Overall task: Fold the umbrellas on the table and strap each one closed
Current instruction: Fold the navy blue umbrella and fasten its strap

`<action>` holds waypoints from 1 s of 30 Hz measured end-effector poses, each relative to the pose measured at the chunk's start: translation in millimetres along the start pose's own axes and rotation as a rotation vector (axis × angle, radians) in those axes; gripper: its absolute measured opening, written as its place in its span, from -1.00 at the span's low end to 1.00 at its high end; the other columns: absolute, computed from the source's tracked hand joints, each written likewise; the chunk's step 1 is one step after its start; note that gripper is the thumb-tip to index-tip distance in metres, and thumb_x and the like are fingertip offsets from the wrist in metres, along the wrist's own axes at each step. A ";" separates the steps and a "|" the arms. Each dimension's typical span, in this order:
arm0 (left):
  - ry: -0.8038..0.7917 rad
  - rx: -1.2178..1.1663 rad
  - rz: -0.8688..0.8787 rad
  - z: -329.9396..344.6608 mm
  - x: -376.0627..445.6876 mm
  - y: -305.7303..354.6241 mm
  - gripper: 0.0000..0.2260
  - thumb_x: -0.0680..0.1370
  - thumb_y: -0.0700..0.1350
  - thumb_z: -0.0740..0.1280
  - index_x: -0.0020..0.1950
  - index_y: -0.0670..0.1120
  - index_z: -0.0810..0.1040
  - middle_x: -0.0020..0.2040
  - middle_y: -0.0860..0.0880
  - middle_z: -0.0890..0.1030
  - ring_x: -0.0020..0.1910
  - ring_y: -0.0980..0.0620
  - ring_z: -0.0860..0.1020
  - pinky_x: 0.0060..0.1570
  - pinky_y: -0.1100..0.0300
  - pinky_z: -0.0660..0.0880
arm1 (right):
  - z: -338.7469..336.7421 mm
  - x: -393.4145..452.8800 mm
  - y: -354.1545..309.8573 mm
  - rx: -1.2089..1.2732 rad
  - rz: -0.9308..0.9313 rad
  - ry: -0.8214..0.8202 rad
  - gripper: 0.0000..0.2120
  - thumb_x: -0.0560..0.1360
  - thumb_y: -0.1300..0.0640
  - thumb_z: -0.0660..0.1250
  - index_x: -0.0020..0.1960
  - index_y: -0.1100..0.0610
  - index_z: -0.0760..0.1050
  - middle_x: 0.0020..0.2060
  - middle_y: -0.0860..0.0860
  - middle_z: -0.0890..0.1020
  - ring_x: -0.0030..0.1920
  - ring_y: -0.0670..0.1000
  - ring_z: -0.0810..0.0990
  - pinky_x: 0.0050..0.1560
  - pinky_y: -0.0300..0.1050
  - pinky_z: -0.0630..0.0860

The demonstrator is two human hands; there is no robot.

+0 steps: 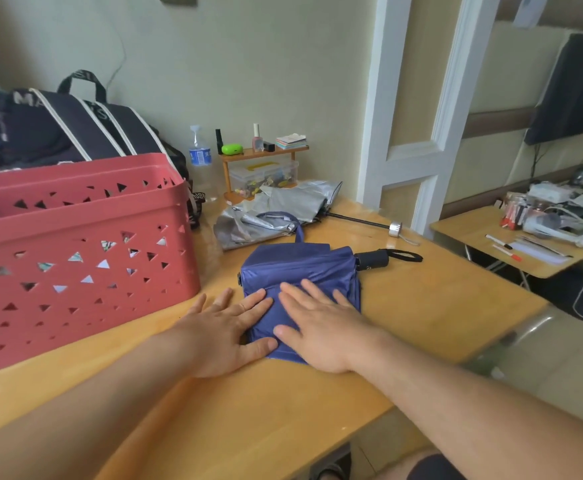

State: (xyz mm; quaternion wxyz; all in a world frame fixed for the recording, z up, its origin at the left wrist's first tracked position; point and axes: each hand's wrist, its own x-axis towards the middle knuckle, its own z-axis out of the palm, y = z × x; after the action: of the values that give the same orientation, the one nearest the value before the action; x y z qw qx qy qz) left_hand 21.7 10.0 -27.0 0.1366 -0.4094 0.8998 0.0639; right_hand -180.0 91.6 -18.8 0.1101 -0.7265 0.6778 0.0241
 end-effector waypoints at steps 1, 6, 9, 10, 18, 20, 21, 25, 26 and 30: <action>-0.005 -0.006 0.008 -1.5 -1.3 -2.4 -0.25 0.47 0.60 -0.18 0.58 0.40 -0.35 0.58 0.40 -0.32 0.66 -0.01 -0.29 0.60 -0.20 -0.29 | 2.8 -5.3 19.2 0.005 0.040 -0.026 -0.30 0.66 -0.38 -0.15 0.69 -0.11 -0.19 0.63 -0.27 -0.27 0.64 -0.10 -0.31 0.62 0.23 -0.16; 0.024 -0.045 -0.003 -34.9 -10.1 -0.6 -0.28 0.48 0.58 -0.15 0.57 0.39 0.25 0.58 0.34 0.27 0.60 0.04 0.28 0.54 -0.05 0.24 | 1.3 -26.0 68.4 -0.028 0.096 -0.046 -0.20 0.59 -0.48 -0.18 0.68 -0.11 -0.29 0.61 -0.28 -0.34 0.62 -0.13 -0.35 0.63 0.17 -0.18; 0.336 -0.280 -0.089 -66.6 21.3 5.6 -0.49 0.62 0.40 0.06 0.00 0.14 0.69 0.00 0.15 0.71 0.12 0.02 0.64 0.15 0.08 0.52 | 6.2 -24.4 64.5 -0.001 0.090 -0.013 -0.19 0.59 -0.48 -0.16 0.69 -0.10 -0.26 0.62 -0.28 -0.33 0.62 -0.13 -0.34 0.63 0.19 -0.19; 0.433 -0.325 -0.130 -71.4 38.6 5.1 -0.61 0.66 0.29 0.15 -0.01 0.10 0.66 -0.01 0.08 0.71 0.12 -0.05 0.64 0.11 0.09 0.50 | 7.3 -24.5 65.3 0.001 0.086 0.002 -0.19 0.59 -0.48 -0.15 0.69 -0.10 -0.26 0.62 -0.28 -0.33 0.62 -0.13 -0.34 0.63 0.20 -0.19; 0.303 -0.665 -0.460 -91.1 135.2 2.6 -0.27 0.63 0.23 0.30 0.69 -0.06 0.14 0.62 -0.23 0.27 0.55 -0.29 0.31 0.49 -0.05 0.30 | 14.2 -21.8 70.2 0.011 0.077 0.055 -0.20 0.58 -0.49 -0.17 0.68 -0.13 -0.27 0.60 -0.30 -0.34 0.62 -0.14 -0.35 0.62 0.16 -0.23; 0.365 -0.866 -0.446 -92.8 140.6 1.8 -0.30 0.58 0.12 0.44 0.64 -0.08 0.27 0.53 -0.17 0.41 0.41 -0.21 0.45 0.30 0.05 0.42 | 15.4 -21.1 71.1 0.008 0.076 0.061 -0.20 0.58 -0.49 -0.17 0.68 -0.13 -0.27 0.60 -0.31 -0.34 0.62 -0.15 -0.36 0.62 0.16 -0.23; 0.393 -0.945 -0.436 -92.1 142.3 1.6 -0.33 0.55 0.06 0.51 0.59 -0.08 0.35 0.46 -0.15 0.47 0.31 -0.17 0.51 0.21 0.08 0.45 | 15.4 -21.1 71.3 0.009 0.074 0.062 -0.20 0.58 -0.49 -0.17 0.68 -0.13 -0.27 0.60 -0.31 -0.34 0.62 -0.15 -0.36 0.62 0.16 -0.23; 0.377 -1.249 -0.410 -94.8 141.7 -6.6 -0.47 0.41 -0.08 0.65 0.32 -0.15 0.58 0.18 -0.13 0.65 0.07 -0.10 0.63 0.07 0.04 0.57 | 14.3 -21.2 71.4 0.007 0.070 0.061 -0.20 0.58 -0.49 -0.17 0.68 -0.13 -0.26 0.61 -0.30 -0.33 0.62 -0.14 -0.35 0.62 0.16 -0.22; 0.310 -1.327 -0.378 -97.4 138.5 -9.7 -0.53 0.40 -0.11 0.66 0.25 -0.16 0.62 0.14 -0.16 0.69 0.04 -0.12 0.67 0.07 -0.01 0.62 | 14.2 -21.2 71.5 0.004 0.072 0.062 -0.20 0.58 -0.49 -0.17 0.68 -0.13 -0.26 0.61 -0.30 -0.33 0.62 -0.14 -0.35 0.62 0.16 -0.22; 0.310 -1.132 -0.243 -104.5 122.8 -16.5 -0.80 0.49 -0.08 0.59 -0.16 -0.08 0.60 -0.13 -0.18 0.68 -0.25 -0.07 0.62 -0.24 0.11 0.54 | 13.6 -21.0 70.1 0.002 0.078 0.049 -0.20 0.58 -0.49 -0.17 0.68 -0.13 -0.27 0.61 -0.30 -0.33 0.62 -0.13 -0.35 0.62 0.18 -0.21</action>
State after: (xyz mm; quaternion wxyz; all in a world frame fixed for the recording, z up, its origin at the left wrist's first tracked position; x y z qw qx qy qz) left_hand -63.2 -112.9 36.0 -0.2294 -0.5230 0.6822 0.4566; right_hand -249.5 110.8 -37.1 0.0931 -0.7000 0.7080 0.0100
